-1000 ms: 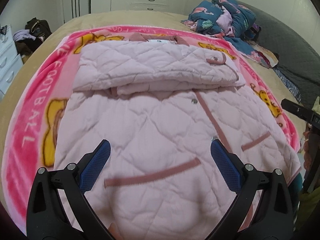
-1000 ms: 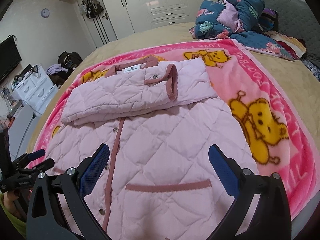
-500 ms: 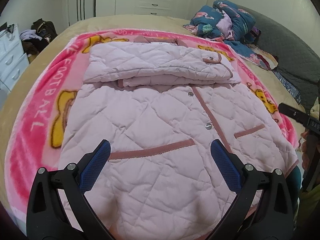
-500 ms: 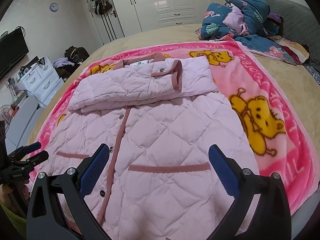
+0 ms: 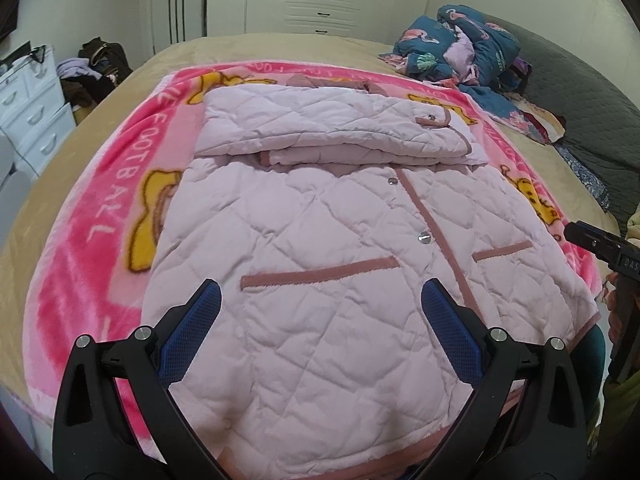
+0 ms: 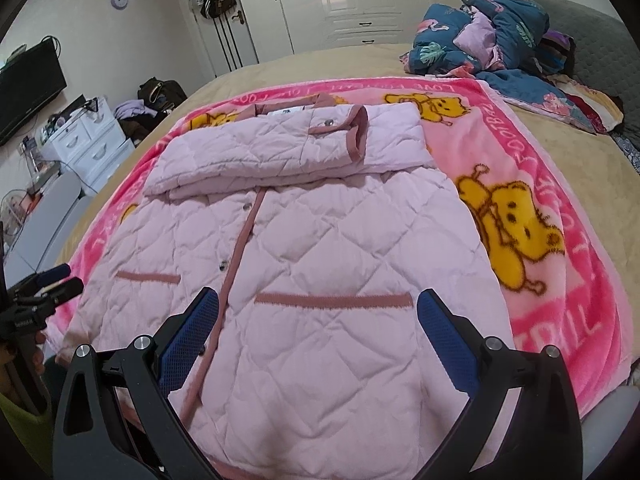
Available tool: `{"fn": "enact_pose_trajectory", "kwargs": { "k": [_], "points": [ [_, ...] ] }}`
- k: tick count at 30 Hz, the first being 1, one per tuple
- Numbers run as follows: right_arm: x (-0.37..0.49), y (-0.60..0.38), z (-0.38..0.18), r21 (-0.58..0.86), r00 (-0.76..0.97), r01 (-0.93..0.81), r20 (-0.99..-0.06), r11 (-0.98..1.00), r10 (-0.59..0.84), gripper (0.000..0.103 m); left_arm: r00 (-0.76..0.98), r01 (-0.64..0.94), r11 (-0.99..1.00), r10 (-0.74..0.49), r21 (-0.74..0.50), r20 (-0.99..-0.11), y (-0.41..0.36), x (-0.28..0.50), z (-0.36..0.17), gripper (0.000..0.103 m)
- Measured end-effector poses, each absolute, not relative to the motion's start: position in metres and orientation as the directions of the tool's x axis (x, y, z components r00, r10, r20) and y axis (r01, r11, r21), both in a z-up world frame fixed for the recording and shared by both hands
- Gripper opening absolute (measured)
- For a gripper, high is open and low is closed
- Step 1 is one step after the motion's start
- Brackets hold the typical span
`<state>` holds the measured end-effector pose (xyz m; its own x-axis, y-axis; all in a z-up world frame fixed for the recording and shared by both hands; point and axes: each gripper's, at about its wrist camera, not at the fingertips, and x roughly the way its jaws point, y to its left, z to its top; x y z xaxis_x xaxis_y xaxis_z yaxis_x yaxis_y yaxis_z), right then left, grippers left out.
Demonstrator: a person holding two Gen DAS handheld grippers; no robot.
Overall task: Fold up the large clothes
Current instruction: 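Move both tools down to the jacket hem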
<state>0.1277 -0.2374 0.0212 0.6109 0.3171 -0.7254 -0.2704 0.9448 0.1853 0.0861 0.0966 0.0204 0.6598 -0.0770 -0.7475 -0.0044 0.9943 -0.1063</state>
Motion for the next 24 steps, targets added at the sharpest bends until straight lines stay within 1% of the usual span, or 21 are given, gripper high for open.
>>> {"fn": "enact_pose_trajectory", "kwargs": {
  "k": [24],
  "points": [
    [0.098, -0.263, 0.007, 0.184, 0.591, -0.264, -0.745, 0.947, 0.310, 0.099, 0.595, -0.231, 0.970, 0.075, -0.081, -0.801, 0.180, 0.021, -0.010, 0.094]
  ]
}}
